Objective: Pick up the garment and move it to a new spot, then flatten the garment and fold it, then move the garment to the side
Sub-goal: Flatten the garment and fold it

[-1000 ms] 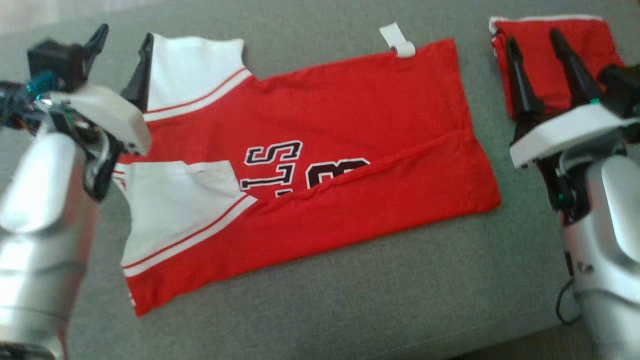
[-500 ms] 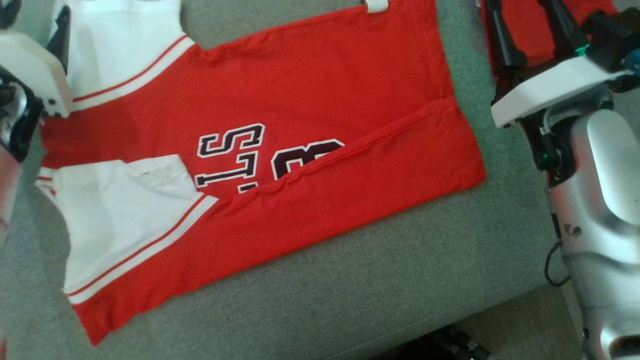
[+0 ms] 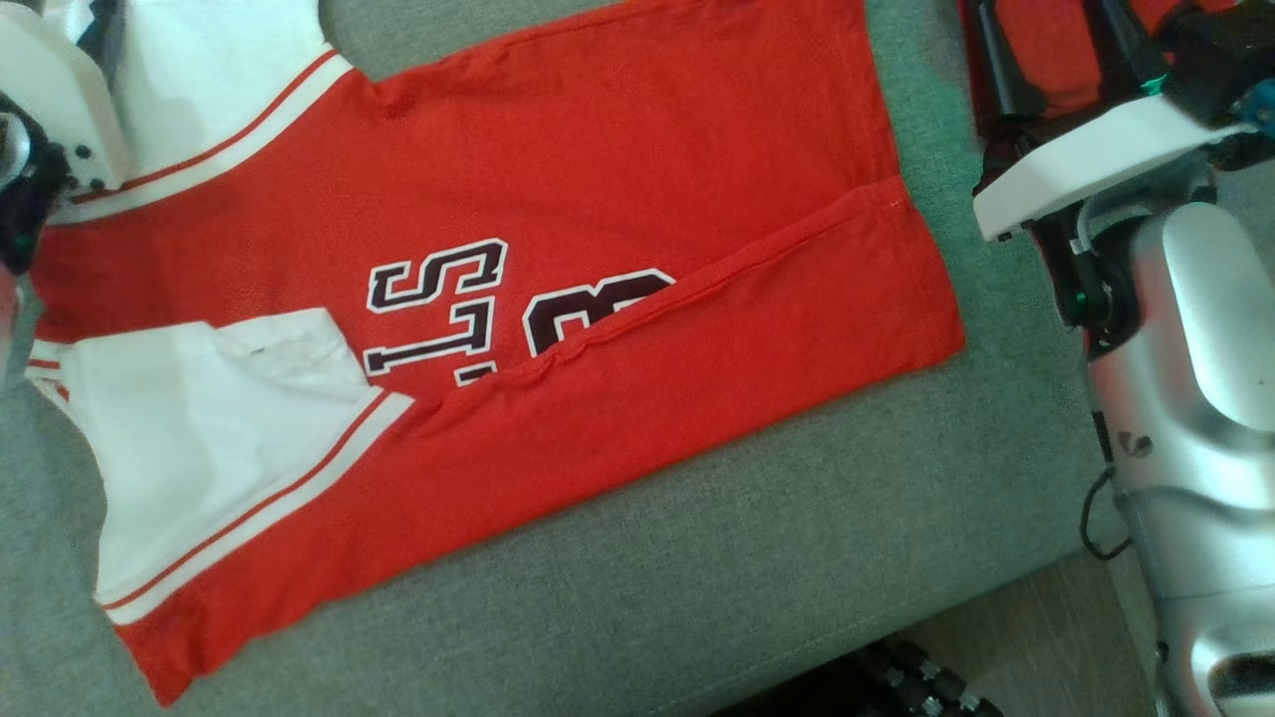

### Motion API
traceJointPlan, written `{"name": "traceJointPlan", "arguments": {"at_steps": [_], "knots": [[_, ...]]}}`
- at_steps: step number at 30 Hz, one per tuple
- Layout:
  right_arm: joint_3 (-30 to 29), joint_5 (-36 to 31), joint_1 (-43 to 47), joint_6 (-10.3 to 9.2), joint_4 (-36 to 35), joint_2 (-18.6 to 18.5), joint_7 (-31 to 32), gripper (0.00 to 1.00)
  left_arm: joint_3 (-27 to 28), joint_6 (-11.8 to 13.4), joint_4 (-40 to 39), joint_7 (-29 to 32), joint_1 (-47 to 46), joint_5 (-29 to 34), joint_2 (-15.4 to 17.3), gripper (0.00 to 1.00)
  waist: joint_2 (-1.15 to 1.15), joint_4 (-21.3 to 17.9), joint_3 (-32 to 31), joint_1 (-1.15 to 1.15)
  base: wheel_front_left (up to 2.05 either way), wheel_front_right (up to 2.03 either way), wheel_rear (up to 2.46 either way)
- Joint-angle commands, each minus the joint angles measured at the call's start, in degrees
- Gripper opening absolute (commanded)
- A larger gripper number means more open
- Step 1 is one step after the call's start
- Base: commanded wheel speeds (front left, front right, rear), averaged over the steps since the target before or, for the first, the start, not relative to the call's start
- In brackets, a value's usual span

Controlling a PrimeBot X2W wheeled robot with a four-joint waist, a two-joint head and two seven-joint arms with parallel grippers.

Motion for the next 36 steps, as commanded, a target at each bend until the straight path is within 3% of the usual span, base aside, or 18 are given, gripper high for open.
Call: {"name": "traceJointPlan", "arguments": {"at_steps": [1,9,20,30,36], "knots": [[0.55,-0.36,-1.54,0.21,-1.51,-0.42,-0.66,1.00,0.09,0.10,-0.45,1.27,0.02,-1.02,1.90,0.00,0.00,0.16,-0.25,0.00,0.00,0.00,0.00],[1.54,0.91,-1.58,0.21,0.18,-2.75,1.28,1.00,-2.00,0.10,-2.70,-5.43,0.08,-4.28,1.18,0.00,0.00,3.07,-3.35,0.00,0.00,0.00,0.00],[4.67,6.67,-1.49,0.21,7.44,-9.40,7.74,1.00,-7.14,0.10,-11.51,-17.31,1.97,-4.55,-1.35,0.00,0.00,11.85,-8.48,0.00,0.00,0.00,0.00],[6.40,10.60,-5.04,0.21,17.60,-13.96,11.08,1.00,-9.86,0.42,-23.47,-18.11,6.34,-5.65,-1.57,0.00,0.00,19.57,-8.12,0.00,0.00,0.00,0.00],[7.95,11.15,-7.28,0.21,22.65,-15.72,12.51,1.00,-10.93,1.36,-29.02,-16.84,7.16,-5.31,-1.81,0.00,0.00,22.13,-6.78,0.00,0.00,0.00,0.00]]}}
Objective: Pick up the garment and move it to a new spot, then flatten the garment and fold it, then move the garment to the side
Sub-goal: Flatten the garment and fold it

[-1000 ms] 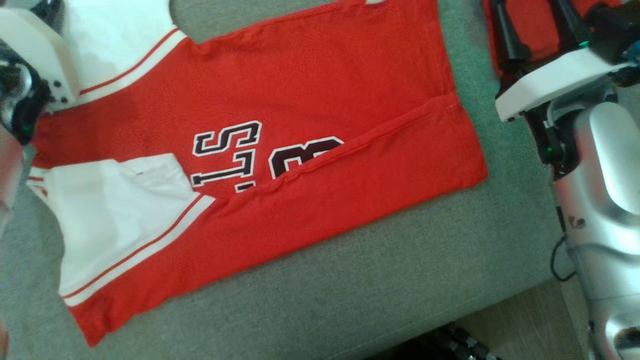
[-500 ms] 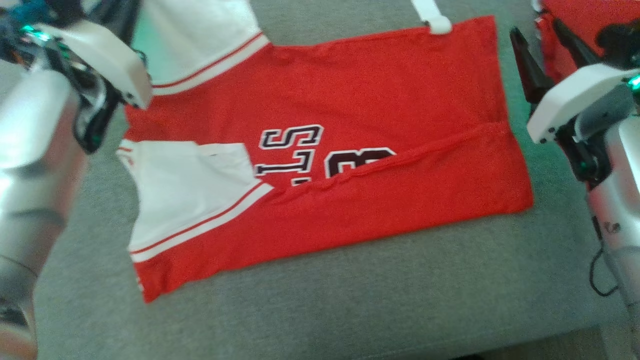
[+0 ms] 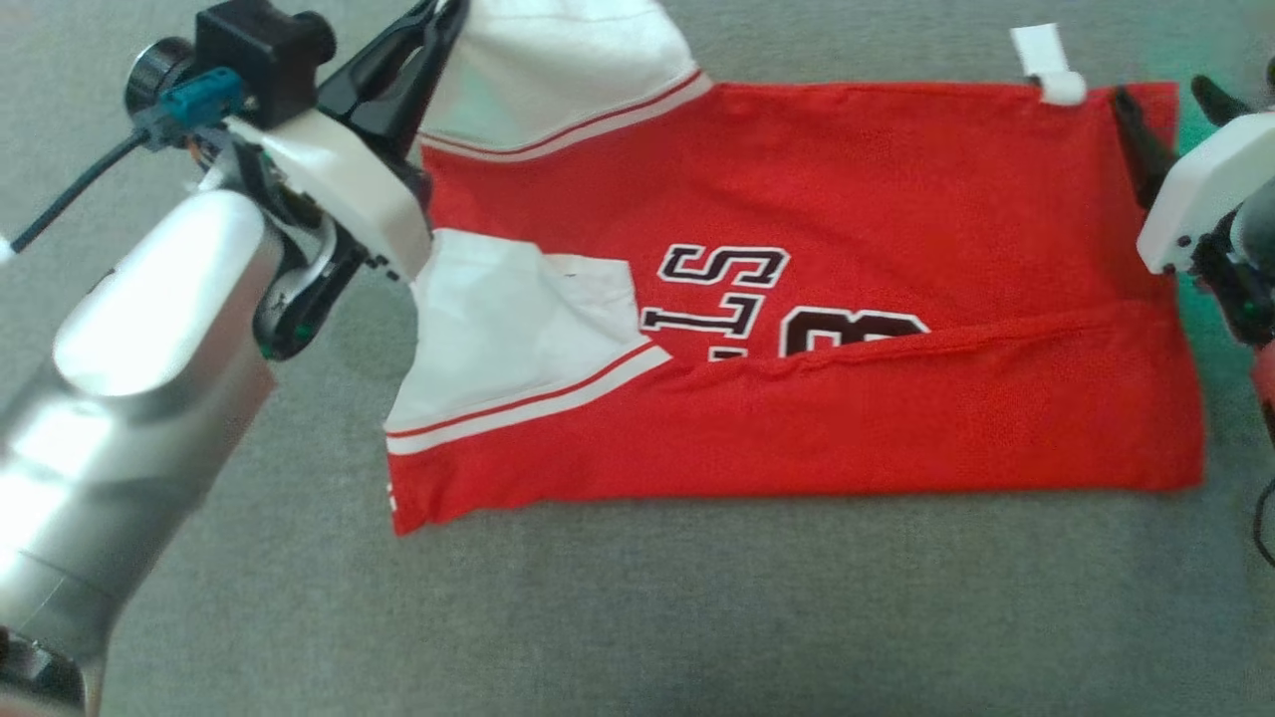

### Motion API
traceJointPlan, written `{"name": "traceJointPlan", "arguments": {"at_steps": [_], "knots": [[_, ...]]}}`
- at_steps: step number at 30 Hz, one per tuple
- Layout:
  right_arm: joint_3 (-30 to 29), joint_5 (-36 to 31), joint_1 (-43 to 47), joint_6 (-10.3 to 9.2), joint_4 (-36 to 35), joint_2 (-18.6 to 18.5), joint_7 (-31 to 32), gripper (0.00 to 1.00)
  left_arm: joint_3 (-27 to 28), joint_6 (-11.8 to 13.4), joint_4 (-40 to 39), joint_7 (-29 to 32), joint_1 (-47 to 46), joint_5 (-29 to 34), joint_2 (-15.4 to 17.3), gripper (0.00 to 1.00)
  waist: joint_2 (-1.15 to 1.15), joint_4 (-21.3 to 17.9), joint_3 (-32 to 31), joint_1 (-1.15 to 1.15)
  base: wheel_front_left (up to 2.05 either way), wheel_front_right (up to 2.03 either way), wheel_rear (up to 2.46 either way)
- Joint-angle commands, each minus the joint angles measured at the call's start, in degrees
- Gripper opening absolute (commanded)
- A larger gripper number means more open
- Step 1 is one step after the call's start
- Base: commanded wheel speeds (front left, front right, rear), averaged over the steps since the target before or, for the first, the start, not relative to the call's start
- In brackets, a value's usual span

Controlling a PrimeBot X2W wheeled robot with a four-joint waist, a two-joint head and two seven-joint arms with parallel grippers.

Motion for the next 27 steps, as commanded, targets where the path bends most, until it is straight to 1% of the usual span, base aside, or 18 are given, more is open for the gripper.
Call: {"name": "traceJointPlan", "arguments": {"at_steps": [1,6,11,12,13,14,19,23,27], "knots": [[1.15,0.43,-1.45,0.21,-0.30,-1.34,0.47,1.00,1.79,0.75,-2.29,0.28,-1.21,0.41,1.90,0.00,0.00,1.36,1.04,0.00,0.00,0.00,0.00],[2.79,0.51,-3.29,0.21,4.03,-2.00,0.82,1.00,1.29,1.46,-5.27,1.20,-0.93,0.53,2.09,0.00,0.00,2.35,2.07,0.00,0.00,0.00,0.00],[4.53,0.50,-4.59,0.21,8.01,-1.82,1.41,1.00,1.06,1.83,-6.21,1.60,-0.96,0.59,2.36,0.00,0.00,2.55,2.61,0.00,0.00,0.00,0.00],[4.85,0.80,-4.84,0.21,8.57,-1.62,1.62,0.93,1.06,1.89,-6.16,1.60,-0.99,0.60,2.46,0.00,0.00,2.46,2.65,0.00,0.00,0.00,0.00],[5.20,1.04,-5.11,0.21,8.93,-1.44,1.57,0.22,1.13,2.02,-6.03,1.56,-1.01,0.62,2.62,0.00,0.00,2.30,2.67,0.00,0.00,0.00,0.00],[5.53,1.31,-5.41,0.21,9.09,-1.29,1.24,0.00,1.30,2.23,-5.82,1.39,-1.01,0.59,2.78,0.00,0.00,2.09,2.64,0.00,0.00,0.00,0.00],[6.41,3.32,-7.31,0.21,8.67,-0.58,-1.31,0.00,2.92,3.52,-3.55,-0.28,-0.95,0.10,3.80,0.00,0.00,0.56,2.04,0.00,0.00,0.00,0.00],[7.03,5.68,-9.37,0.21,6.76,-0.01,-3.16,0.00,5.24,5.19,-1.24,-2.64,-1.67,-0.36,4.78,0.00,0.00,-0.94,1.69,0.00,0.00,0.00,0.00],[7.13,8.04,-11.90,0.21,4.78,0.53,-4.48,0.00,7.18,5.56,1.62,-4.80,-3.65,-0.68,5.48,0.00,0.00,-2.12,1.92,0.00,0.00,0.00,0.00]]}}
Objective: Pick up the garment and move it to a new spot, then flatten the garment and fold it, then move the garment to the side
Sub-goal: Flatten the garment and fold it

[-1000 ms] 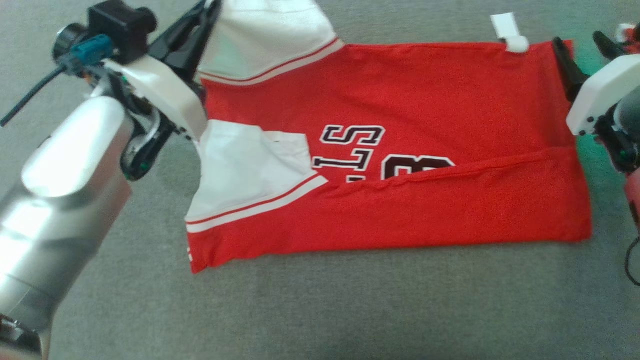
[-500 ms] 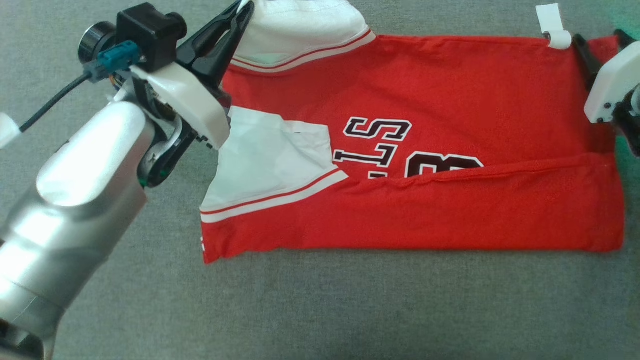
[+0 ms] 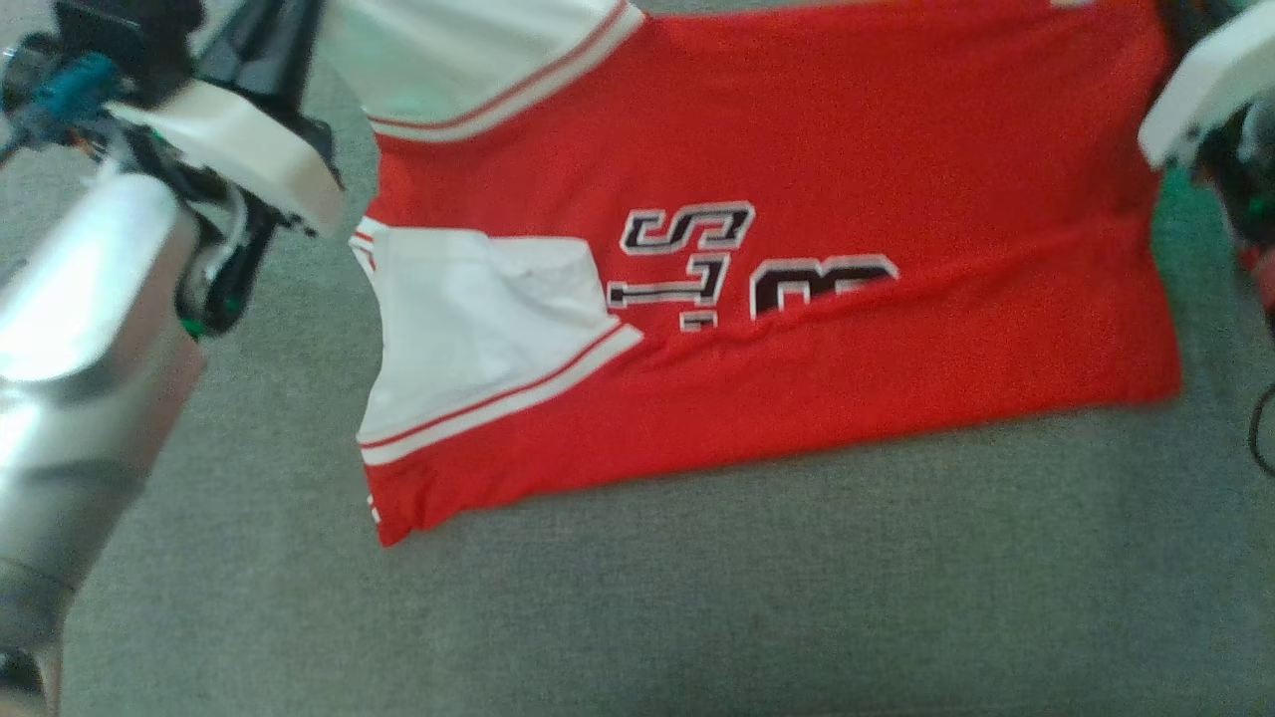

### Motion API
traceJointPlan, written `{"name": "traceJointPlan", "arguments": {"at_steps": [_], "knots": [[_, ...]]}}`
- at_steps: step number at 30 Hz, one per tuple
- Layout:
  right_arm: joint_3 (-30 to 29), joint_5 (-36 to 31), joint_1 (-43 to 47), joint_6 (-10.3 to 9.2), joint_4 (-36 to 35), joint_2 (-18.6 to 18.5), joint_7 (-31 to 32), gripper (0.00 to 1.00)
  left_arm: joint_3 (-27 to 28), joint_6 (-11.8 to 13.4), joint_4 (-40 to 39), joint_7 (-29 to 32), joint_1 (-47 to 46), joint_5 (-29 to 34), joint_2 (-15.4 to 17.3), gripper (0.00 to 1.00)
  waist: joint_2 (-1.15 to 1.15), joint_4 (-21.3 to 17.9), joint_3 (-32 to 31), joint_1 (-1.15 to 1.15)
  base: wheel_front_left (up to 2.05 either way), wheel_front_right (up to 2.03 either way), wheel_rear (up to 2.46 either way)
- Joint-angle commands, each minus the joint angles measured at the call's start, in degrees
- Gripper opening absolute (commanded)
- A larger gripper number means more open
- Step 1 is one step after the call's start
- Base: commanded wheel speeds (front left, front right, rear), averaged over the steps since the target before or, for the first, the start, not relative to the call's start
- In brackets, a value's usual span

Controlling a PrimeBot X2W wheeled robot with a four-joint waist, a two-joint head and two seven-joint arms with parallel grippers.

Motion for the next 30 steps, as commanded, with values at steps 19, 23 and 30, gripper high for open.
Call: {"name": "traceJointPlan", "arguments": {"at_steps": [19,23,30], "knots": [[0.22,5.33,-8.82,0.20,2.02,3.87,-5.71,0.00,1.86,-4.63,14.52,-7.76,-13.36,1.53,-1.19,0.00,0.00,-0.47,0.99,0.00,0.00,0.00,0.00],[1.86,7.68,-5.91,0.20,1.61,2.56,-4.21,0.00,-0.10,-5.51,14.57,-7.23,-10.86,0.43,-1.24,0.00,0.00,0.32,-0.47,0.00,0.00,0.00,0.00],[6.52,12.67,1.18,0.20,-2.02,-1.61,1.50,0.00,-5.98,-5.93,5.26,-0.51,-2.97,-6.02,2.51,0.00,0.00,1.24,-4.03,0.00,0.00,0.00,0.00]]}}
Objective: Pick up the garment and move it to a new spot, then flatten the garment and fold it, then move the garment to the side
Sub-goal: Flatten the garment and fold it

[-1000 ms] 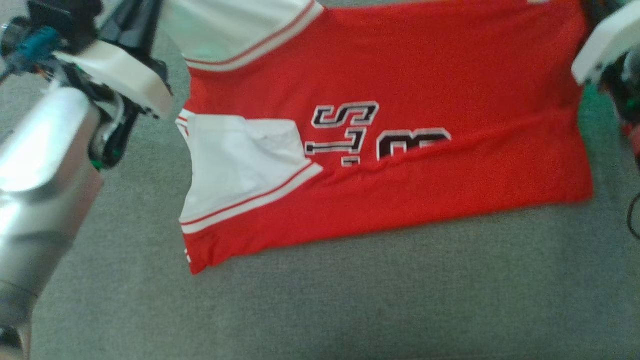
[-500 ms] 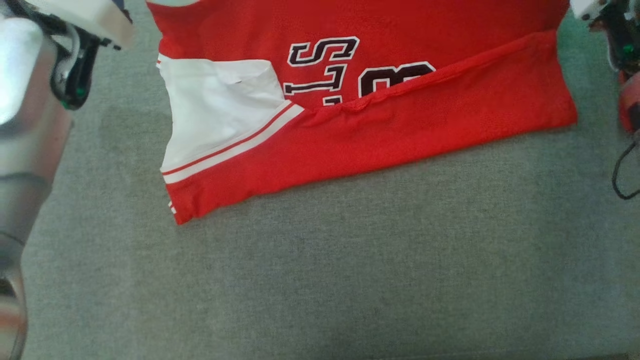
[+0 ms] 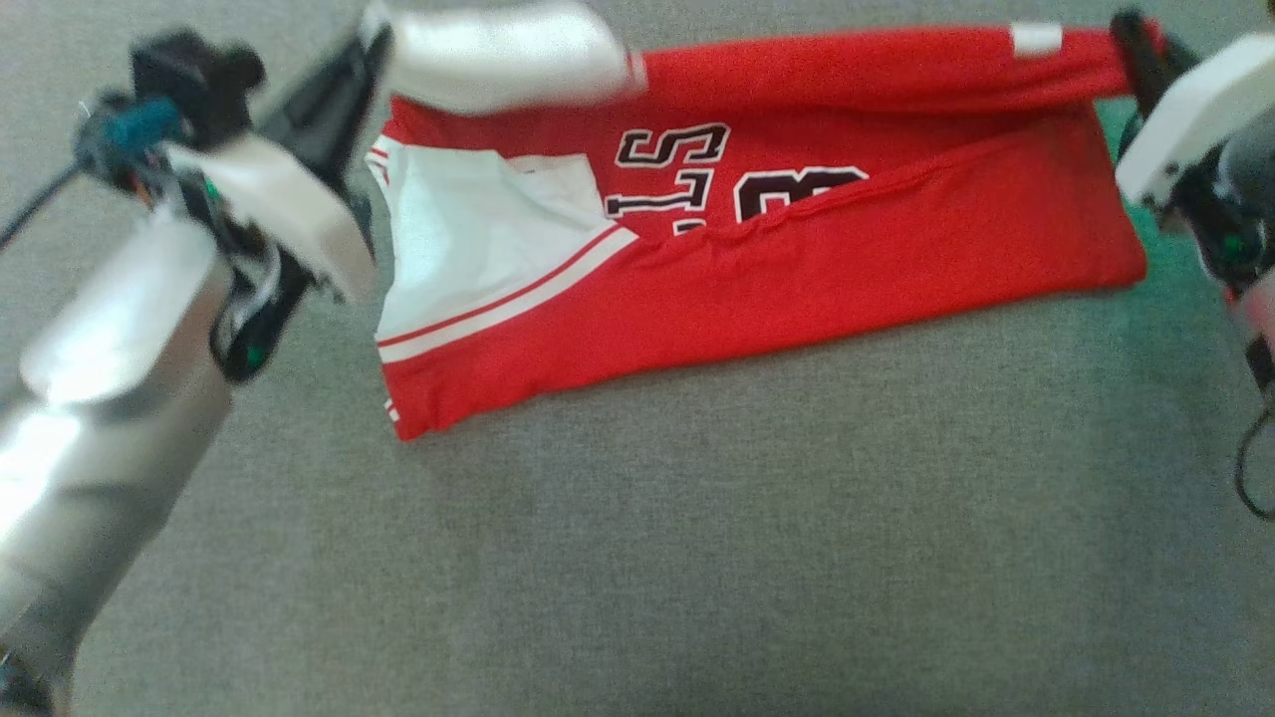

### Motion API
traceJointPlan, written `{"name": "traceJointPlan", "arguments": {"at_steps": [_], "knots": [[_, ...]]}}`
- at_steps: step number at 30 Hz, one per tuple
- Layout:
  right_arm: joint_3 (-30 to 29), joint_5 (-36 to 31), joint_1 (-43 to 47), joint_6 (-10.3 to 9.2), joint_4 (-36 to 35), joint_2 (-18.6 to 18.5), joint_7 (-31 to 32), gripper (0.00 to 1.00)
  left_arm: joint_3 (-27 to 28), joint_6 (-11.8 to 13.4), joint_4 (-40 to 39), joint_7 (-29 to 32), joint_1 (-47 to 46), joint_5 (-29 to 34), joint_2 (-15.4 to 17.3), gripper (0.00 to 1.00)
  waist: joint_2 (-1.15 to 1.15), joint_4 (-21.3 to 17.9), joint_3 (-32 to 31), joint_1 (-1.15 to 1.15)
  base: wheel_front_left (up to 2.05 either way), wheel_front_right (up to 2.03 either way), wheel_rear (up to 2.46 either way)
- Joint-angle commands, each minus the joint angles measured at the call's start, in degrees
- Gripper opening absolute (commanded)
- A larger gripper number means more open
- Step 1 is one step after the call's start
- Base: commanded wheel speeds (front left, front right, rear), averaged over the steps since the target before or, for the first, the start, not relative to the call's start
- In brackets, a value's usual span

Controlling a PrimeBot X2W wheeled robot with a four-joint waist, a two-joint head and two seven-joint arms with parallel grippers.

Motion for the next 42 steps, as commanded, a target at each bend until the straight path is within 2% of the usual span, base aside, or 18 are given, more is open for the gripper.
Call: {"name": "traceJointPlan", "arguments": {"at_steps": [1,7,14,20,27,29,30,31,33,38,42], "knots": [[0.74,0.78,0.59,0.21,-2.11,-1.32,0.53,0.00,1.50,0.11,-2.16,0.70,-1.54,-0.86,3.96,0.00,0.00,0.37,-1.11,0.00,0.00,0.00,0.00],[4.22,4.22,5.28,0.21,-5.44,-5.87,5.13,0.00,-2.97,0.10,-12.73,7.66,4.18,-5.62,11.25,0.00,0.00,0.86,-3.74,0.00,0.00,0.00,0.00],[8.21,6.52,8.60,0.21,-8.26,-9.26,10.50,0.00,-6.70,0.10,-22.32,15.55,7.87,-10.39,16.88,0.00,0.00,1.03,-5.26,0.00,0.00,0.00,0.00],[10.40,7.69,9.66,0.21,-9.38,-10.41,13.64,0.00,-8.54,0.09,-26.26,20.22,8.62,-12.62,19.23,0.00,0.00,0.74,-5.25,0.00,0.00,0.00,0.00],[11.58,8.69,9.90,0.21,-9.88,-10.43,15.45,0.00,-9.49,0.09,-27.35,22.63,9.43,-14.64,19.49,0.00,0.00,-0.04,-5.03,0.00,0.00,0.00,0.00],[11.60,9.03,9.94,0.21,-9.15,-10.16,16.25,0.00,-10.05,0.10,-27.05,22.38,9.36,-13.53,19.46,0.00,0.00,-0.39,-5.08,0.00,0.00,0.00,0.00],[11.41,8.94,9.77,0.21,-8.77,-10.02,16.00,0.51,-10.21,0.25,-26.69,21.65,9.28,-12.48,19.32,0.36,0.00,-0.54,-5.10,0.00,0.00,0.00,0.00],[10.78,9.35,9.69,0.21,-8.10,-9.67,15.74,1.00,-10.21,0.57,-26.19,20.76,9.41,-11.83,18.98,1.00,0.00,-0.68,-5.17,0.00,0.00,0.00,0.00],[9.52,10.20,9.34,0.21,-7.47,-8.85,14.75,1.00,-9.87,1.13,-25.42,18.94,9.98,-11.70,17.98,1.00,0.00,-0.93,-5.52,0.00,0.00,0.00,0.00],[6.05,11.04,7.88,0.21,-8.01,-6.79,7.61,1.00,-4.02,7.10,-21.48,5.85,10.53,-10.59,14.41,1.00,0.00,-1.70,-7.33,0.00,0.00,0.00,0.00],[3.64,9.90,7.34,0.21,-8.20,-4.44,-0.44,1.00,0.62,11.31,-17.61,-5.91,12.02,-10.19,10.63,1.00,0.00,-1.93,-8.94,0.00,0.00,0.00,0.00]]}}
